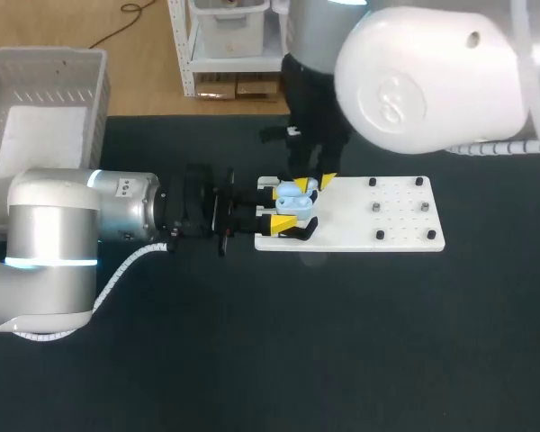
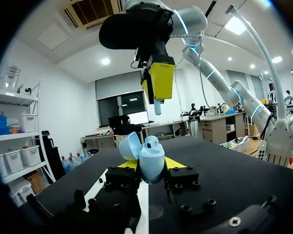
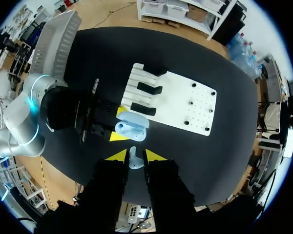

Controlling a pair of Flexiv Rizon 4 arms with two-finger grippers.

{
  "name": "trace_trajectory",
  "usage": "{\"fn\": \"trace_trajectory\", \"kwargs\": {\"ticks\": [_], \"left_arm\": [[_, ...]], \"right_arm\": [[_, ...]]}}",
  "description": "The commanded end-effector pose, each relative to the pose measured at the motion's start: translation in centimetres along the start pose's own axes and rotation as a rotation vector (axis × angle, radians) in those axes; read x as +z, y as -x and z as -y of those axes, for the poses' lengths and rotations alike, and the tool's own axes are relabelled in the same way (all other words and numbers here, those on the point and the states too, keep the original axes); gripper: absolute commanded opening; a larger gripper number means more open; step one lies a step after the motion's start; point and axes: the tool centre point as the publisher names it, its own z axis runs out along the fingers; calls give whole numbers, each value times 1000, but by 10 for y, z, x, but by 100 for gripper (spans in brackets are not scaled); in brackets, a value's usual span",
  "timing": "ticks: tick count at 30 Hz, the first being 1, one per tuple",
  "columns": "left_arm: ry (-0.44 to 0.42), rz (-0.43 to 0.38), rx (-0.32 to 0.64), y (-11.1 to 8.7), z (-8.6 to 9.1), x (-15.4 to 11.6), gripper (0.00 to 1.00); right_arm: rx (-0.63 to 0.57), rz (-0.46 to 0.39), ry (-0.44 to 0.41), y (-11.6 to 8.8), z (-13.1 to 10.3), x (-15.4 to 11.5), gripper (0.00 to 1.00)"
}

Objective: Pick up each earbud case from the left stands, insert the matching earbuds, close the lid, and place the case in the box.

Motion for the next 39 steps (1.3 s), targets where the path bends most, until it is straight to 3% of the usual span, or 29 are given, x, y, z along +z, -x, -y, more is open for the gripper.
{"fn": "trace_trajectory", "kwargs": {"ticks": [1, 22, 39], "left_arm": [[9, 48, 3, -7, 3, -1, 0], [9, 48, 3, -7, 3, -1, 0], [9, 48, 3, -7, 3, -1, 0]], "right_arm": [[-13, -21, -11, 9, -10, 3, 0], [-36, -44, -42, 9, -18, 19, 0], [-42, -2, -101, 11, -22, 30, 0]]}}
